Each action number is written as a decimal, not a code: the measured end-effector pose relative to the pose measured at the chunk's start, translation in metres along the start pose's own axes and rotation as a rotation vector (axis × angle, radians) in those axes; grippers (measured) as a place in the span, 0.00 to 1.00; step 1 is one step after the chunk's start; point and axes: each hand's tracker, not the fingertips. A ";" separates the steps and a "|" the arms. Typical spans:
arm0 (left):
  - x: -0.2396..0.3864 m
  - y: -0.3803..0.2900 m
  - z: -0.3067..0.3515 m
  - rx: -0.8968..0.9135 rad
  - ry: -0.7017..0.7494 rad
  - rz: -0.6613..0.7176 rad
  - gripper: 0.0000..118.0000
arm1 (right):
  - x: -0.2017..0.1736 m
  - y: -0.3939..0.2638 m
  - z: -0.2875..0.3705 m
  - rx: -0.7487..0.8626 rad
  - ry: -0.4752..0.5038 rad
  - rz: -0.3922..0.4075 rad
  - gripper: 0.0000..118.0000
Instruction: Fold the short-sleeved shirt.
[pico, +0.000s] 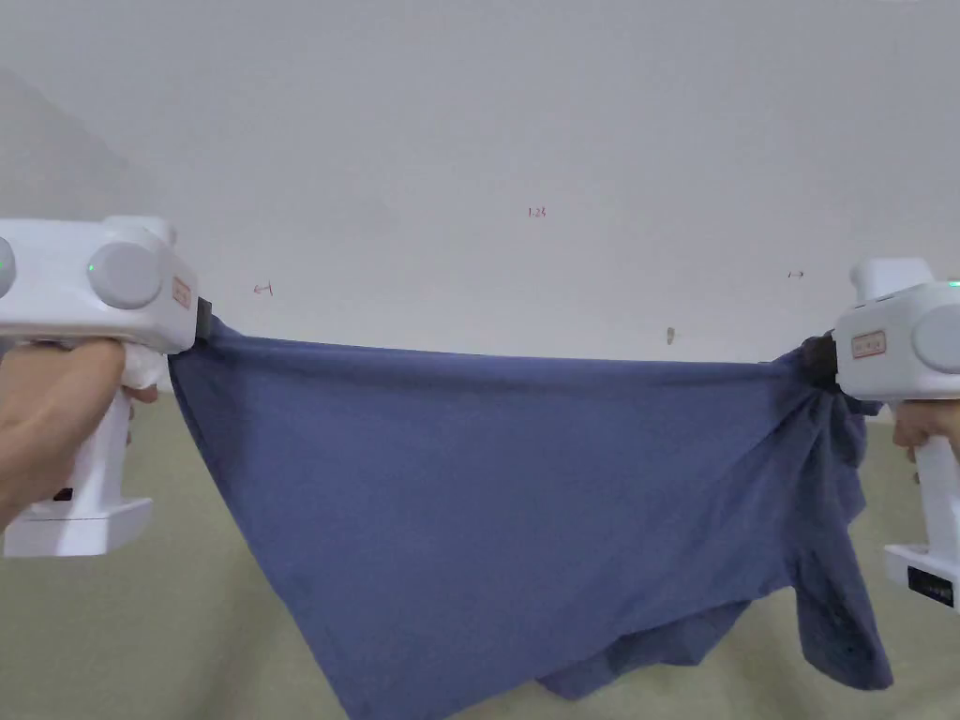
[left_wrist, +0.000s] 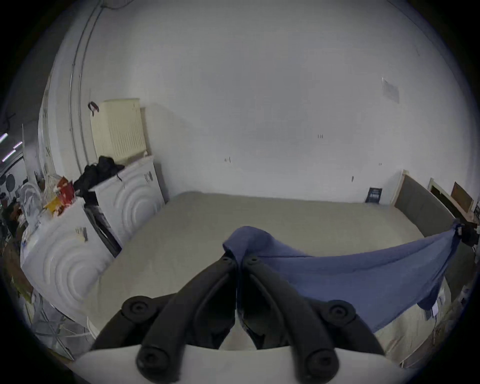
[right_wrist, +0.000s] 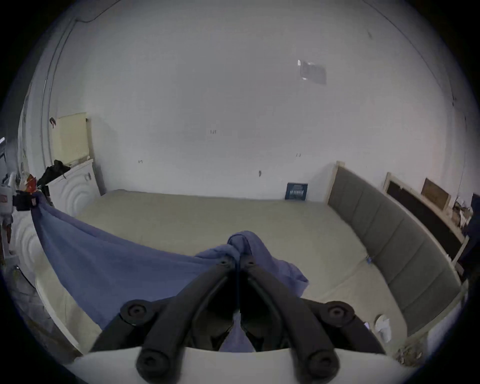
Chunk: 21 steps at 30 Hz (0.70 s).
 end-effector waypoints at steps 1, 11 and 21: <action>0.005 0.007 -0.005 0.007 0.012 -0.005 0.02 | 0.000 0.007 -0.008 0.005 -0.008 -0.005 0.02; 0.046 0.039 -0.106 0.053 0.102 -0.003 0.02 | -0.016 0.042 -0.118 0.034 -0.088 0.000 0.02; 0.065 -0.061 -0.213 -0.071 0.114 -0.056 0.02 | -0.034 -0.058 -0.214 -0.085 -0.107 0.017 0.02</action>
